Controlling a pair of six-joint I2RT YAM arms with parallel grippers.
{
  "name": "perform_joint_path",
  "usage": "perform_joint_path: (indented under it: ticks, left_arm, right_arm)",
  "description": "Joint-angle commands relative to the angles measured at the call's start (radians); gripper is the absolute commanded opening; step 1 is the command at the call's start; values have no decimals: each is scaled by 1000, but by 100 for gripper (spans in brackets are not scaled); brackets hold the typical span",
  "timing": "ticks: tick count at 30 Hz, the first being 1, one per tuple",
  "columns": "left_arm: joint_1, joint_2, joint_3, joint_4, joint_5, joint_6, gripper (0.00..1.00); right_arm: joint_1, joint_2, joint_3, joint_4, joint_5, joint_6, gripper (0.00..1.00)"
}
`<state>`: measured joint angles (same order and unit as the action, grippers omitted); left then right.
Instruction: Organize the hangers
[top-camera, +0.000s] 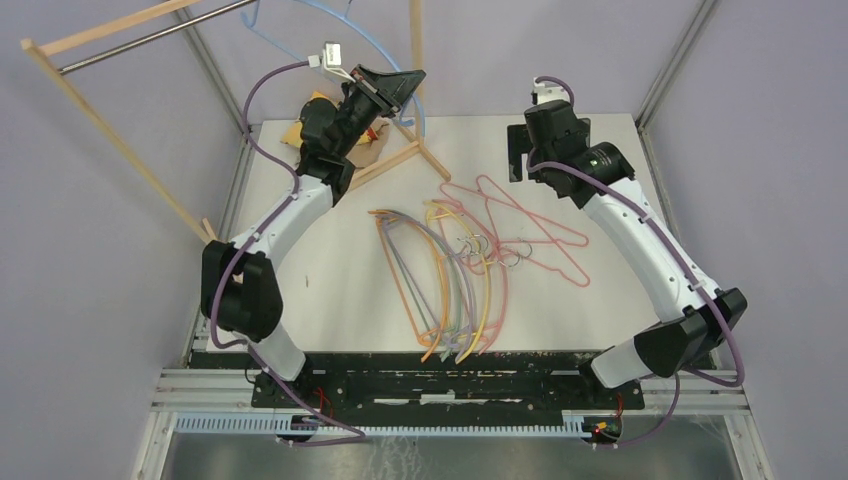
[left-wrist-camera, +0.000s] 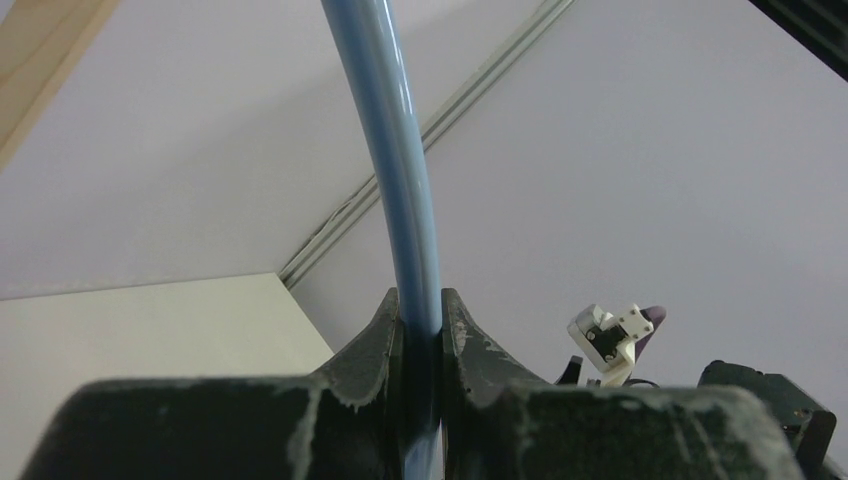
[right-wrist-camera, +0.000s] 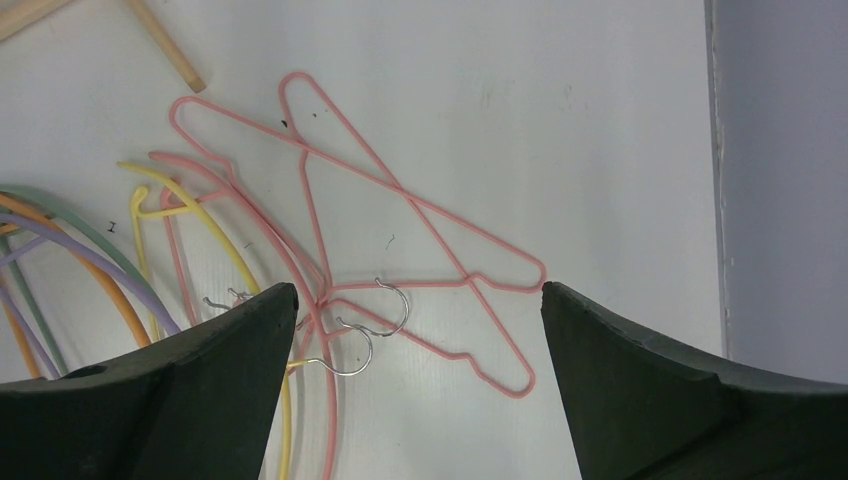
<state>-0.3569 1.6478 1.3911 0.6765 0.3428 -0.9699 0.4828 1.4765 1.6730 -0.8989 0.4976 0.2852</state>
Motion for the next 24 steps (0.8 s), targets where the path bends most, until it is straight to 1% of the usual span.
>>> perform_joint_path:
  ticks: [1,10,16,24]
  left_arm:
    - [17,47,112,107,12,-45,3]
    - [49,163,255,123,23,-72,3]
    - [61,209,285,95,17,-96,3]
    - [57,276,338,38,58,-132,3]
  right_arm:
    - [-12,22,65,20,-5,-16,99]
    - [-49,46,66,21,-37,-18,98]
    - [-77,64,73,20,-62,-6,98]
    - [-111,62,60,23,-78,7,98]
